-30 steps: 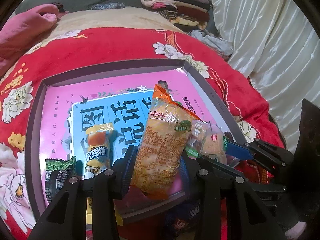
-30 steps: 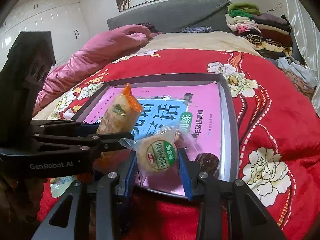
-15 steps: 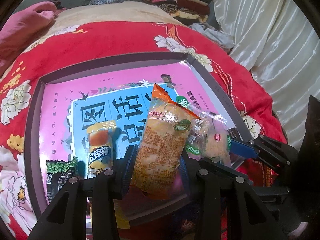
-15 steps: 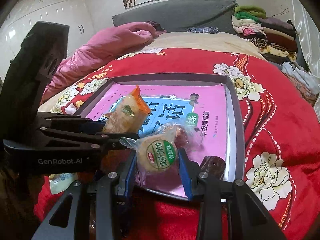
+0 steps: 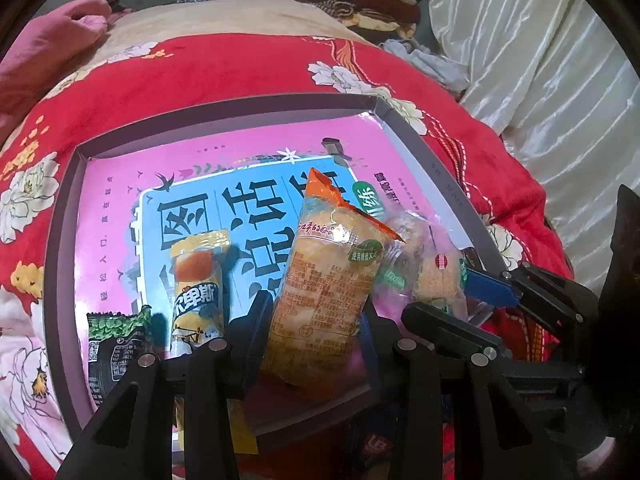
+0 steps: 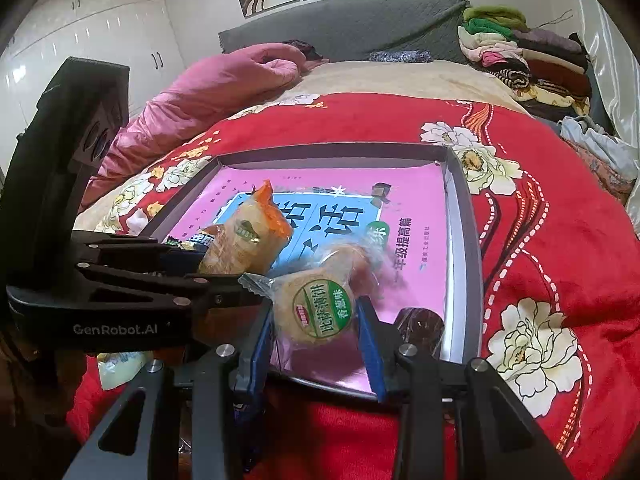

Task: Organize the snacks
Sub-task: 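Lower the bread bag into the tray and open the left tool while the right tool releases the cake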

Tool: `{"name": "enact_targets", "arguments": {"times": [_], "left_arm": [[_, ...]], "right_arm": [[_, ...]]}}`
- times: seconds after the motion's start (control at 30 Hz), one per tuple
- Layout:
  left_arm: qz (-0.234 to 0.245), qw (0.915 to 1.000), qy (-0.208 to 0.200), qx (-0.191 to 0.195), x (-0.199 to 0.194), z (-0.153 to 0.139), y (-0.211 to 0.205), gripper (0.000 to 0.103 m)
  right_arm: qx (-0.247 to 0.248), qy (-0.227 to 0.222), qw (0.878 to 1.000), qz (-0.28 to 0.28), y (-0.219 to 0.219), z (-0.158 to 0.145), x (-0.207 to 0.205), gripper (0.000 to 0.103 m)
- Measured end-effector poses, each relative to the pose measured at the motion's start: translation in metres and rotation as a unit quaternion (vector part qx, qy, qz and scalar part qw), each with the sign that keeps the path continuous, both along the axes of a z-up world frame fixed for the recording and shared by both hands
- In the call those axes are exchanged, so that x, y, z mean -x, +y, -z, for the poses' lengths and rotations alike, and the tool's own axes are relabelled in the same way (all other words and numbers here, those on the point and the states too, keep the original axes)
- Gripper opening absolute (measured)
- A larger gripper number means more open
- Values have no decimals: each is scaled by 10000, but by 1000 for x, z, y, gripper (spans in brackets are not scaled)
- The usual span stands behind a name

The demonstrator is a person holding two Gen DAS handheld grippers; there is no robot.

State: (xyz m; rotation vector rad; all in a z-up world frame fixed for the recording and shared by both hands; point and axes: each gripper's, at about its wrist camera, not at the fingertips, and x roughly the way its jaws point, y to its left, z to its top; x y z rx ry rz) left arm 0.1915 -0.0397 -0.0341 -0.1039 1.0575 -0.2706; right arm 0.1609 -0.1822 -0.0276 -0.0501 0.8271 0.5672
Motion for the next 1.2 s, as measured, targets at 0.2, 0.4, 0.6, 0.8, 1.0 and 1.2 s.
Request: {"name": "enact_targets", "arguments": {"times": [0.2, 0.4, 0.6, 0.8, 1.0, 1.2], "left_arm": [[17, 10000, 32, 39, 0, 0, -1, 43], [20, 10000, 42, 36, 1, 1, 0, 43], [31, 10000, 46, 13, 1, 1, 0, 43], [18, 10000, 56, 8, 1, 1, 0, 43], [-4, 10000, 62, 46, 2, 1, 2, 43], [-18, 10000, 63, 68, 3, 1, 2, 44]], "right_arm": [[-3, 5, 10000, -4, 0, -1, 0, 40], [-12, 16, 10000, -11, 1, 0, 0, 40], [-15, 25, 10000, -3, 1, 0, 0, 40], [13, 17, 10000, 9, 1, -1, 0, 40], [5, 6, 10000, 28, 0, -1, 0, 40], [0, 13, 10000, 48, -1, -1, 0, 40]]}}
